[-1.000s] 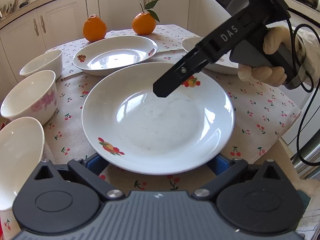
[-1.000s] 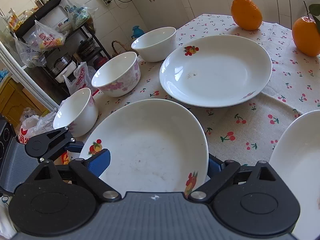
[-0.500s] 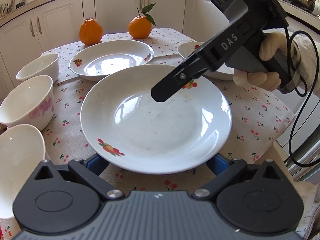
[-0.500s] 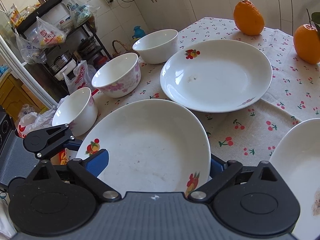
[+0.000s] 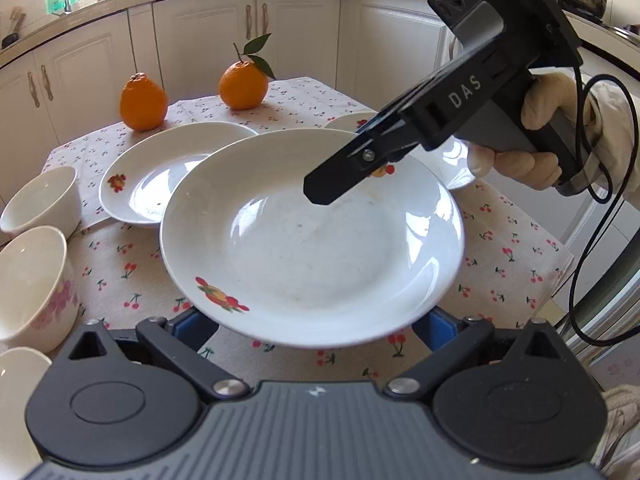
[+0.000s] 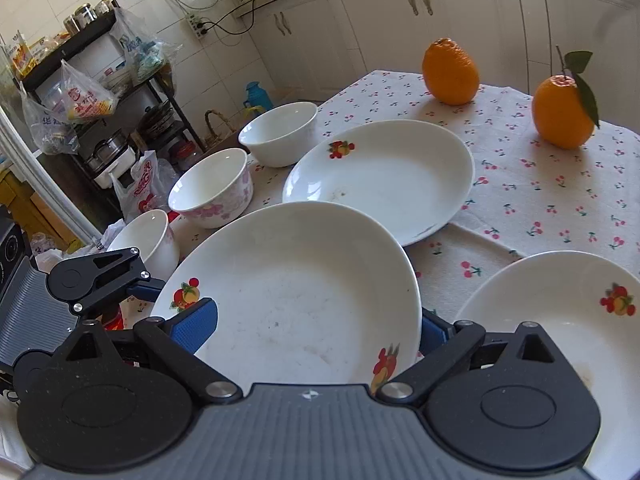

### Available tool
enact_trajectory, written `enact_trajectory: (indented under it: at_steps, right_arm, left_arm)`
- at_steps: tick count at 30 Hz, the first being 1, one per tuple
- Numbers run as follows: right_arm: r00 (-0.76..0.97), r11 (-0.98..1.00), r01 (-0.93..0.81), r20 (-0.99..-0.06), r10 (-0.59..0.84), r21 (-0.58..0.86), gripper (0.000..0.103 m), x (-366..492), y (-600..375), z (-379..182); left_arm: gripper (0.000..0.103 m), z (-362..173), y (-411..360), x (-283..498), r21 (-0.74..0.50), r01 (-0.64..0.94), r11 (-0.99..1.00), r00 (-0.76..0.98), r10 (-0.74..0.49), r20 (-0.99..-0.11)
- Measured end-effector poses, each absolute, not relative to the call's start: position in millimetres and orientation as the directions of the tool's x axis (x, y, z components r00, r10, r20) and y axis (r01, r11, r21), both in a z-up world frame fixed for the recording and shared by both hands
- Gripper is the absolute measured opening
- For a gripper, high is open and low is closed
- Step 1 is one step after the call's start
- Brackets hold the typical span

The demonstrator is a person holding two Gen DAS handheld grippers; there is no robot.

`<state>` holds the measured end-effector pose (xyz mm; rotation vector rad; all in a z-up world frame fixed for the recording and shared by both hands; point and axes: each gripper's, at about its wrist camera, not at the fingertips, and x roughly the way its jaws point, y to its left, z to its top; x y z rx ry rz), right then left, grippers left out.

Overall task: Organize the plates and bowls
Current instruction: 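Lift the large plate with the right tool and carry it toward the stained plate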

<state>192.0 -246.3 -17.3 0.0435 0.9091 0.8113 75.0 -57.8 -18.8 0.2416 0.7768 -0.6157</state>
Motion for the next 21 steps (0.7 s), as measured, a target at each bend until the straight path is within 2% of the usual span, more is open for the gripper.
enact_trajectory:
  at_steps: [21]
  right_arm:
    - [0.496, 0.816, -0.447, -0.658, 0.567, 0.367, 0.102, 201.3, -360.8, -18.3]
  left_arm:
    - [0.101, -21.2, -154.6, 126.6, -0.018, 0.734, 0.679, 0.458, -0.515, -0.724]
